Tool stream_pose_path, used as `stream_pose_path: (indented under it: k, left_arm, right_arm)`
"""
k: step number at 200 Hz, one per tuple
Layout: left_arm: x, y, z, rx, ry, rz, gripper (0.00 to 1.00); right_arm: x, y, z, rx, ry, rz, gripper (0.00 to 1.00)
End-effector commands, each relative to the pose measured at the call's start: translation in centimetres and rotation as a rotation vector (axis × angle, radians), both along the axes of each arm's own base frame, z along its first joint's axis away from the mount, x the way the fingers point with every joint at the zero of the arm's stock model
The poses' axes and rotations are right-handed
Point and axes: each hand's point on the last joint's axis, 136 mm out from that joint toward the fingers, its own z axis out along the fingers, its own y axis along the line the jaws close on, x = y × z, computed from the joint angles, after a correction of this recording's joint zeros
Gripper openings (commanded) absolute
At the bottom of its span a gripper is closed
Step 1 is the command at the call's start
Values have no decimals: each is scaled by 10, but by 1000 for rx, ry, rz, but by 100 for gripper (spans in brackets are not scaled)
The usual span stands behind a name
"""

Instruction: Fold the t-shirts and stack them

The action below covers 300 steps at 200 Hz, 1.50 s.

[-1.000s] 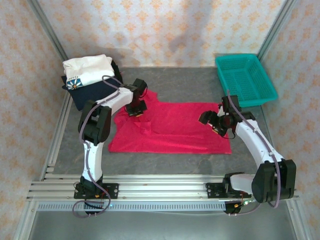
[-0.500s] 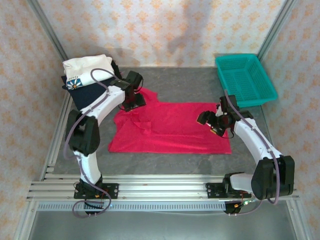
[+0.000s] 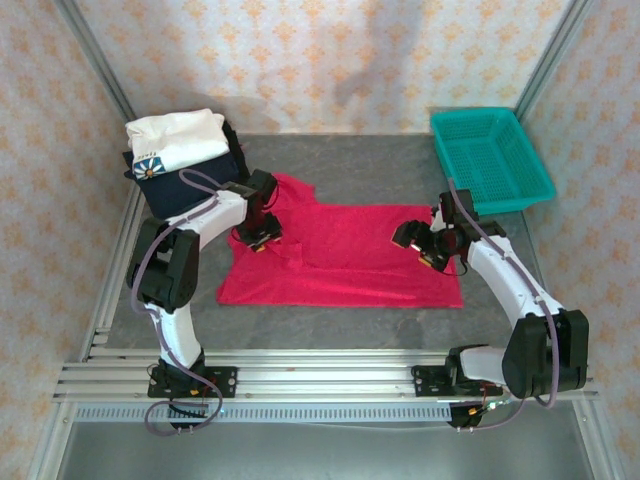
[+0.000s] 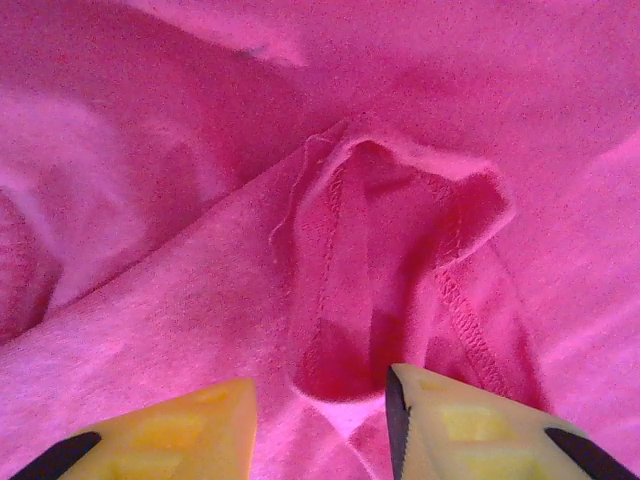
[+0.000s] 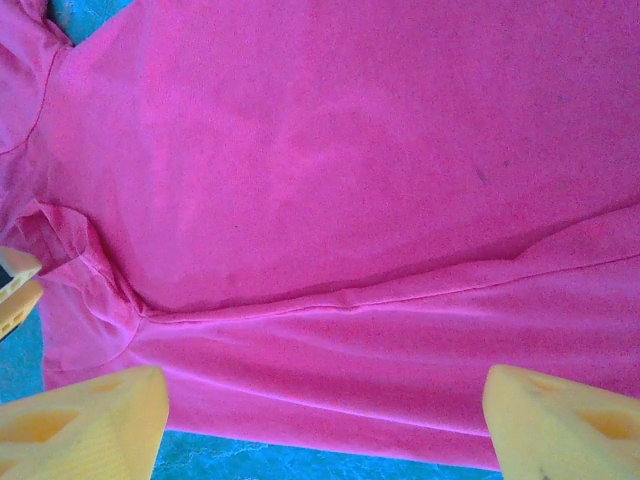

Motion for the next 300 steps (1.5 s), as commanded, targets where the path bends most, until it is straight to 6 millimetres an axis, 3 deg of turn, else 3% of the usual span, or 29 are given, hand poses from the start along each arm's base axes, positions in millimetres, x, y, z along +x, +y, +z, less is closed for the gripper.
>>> stream_pose_path:
  k: [1,32,36,49,77,131,215,237,261,279,300]
  left_arm:
    - [6,0,-4,-5,-8,40,33]
    - [11,-3,-6,-19,-11,41,22]
    - [9,-4,-16,-12,16,36,20]
    - [10,-5,-19,-14,23,35,13]
    - [13,-7,-18,-24,14,34,0]
    - [26,-19,-9,-7,1,-43,0]
    - [36,-30,-21,53,39,-159,0]
    - [35,-18,-16,121,43,-158,15]
    - [35,5,8,210,-12,-117,51]
    - [37,15,39,216,-91,-89,63]
    - [30,16,71,190,-154,-86,68]
  right_arm:
    - [-5,1,2,-2,-16,13,82]
    - [-6,1,0,-4,-13,12,82]
    - [-7,1,0,-4,-11,12,82]
    - [-6,0,0,-7,-12,11,82]
    - [-4,0,2,-11,-20,13,82]
    - [-2,1,0,-8,-16,11,82]
    - [-3,0,-5,-11,-2,7,82]
    - [-2,0,-4,-9,-2,6,82]
    - [-4,-4,-5,-35,9,1,82]
    - [-10,-16,-13,-111,47,-18,82]
    - [-17,-39,-22,-238,108,-59,82]
